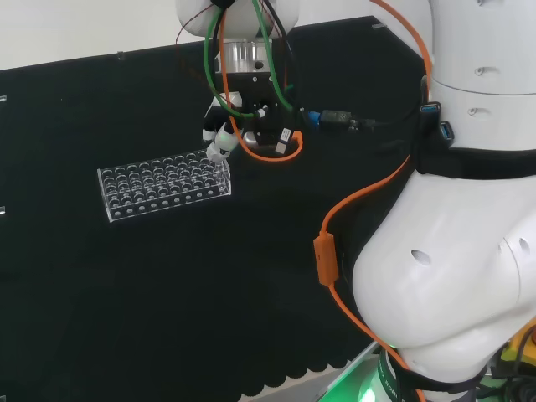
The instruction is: Pick up the test tube.
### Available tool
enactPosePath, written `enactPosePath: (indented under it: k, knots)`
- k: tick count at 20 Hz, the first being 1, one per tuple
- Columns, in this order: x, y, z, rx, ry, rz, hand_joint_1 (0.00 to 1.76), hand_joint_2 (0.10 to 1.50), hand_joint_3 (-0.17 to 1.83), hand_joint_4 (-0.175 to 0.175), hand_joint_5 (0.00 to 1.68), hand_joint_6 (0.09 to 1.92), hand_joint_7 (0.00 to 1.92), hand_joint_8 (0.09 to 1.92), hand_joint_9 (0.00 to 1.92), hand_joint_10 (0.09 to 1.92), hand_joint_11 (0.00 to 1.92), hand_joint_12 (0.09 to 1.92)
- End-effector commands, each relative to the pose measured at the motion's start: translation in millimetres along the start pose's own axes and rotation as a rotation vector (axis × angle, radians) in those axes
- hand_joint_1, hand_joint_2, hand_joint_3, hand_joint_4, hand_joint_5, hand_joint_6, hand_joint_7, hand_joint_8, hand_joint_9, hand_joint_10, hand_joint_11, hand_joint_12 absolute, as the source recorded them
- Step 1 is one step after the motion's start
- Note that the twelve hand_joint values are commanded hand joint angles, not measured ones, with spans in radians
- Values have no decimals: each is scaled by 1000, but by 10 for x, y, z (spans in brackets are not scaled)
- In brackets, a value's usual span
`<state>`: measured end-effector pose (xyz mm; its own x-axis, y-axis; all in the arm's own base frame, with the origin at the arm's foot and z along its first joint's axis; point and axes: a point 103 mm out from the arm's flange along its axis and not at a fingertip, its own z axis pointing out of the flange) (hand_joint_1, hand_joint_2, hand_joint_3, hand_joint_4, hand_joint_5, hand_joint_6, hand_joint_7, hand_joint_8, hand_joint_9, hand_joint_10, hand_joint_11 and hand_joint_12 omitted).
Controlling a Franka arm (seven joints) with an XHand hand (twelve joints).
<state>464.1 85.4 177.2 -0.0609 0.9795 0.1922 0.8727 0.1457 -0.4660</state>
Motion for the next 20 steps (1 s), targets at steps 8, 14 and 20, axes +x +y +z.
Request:
enactPosePath:
  k: [8, 14, 20]
  knots:
    - [9, 121, -154, -60, -57, 2, 1120, 1038, -175, -73, 780, 882, 1031, 678, 701, 749, 95, 1559]
    - [25, 138, -156, -63, -75, -2, 1205, 1088, -71, -150, 1043, 864, 1168, 696, 832, 696, 201, 1543]
    - [45, 167, -125, -77, -82, -2, 1280, 1057, -10, -175, 1074, 832, 1131, 805, 911, 676, 257, 1515]
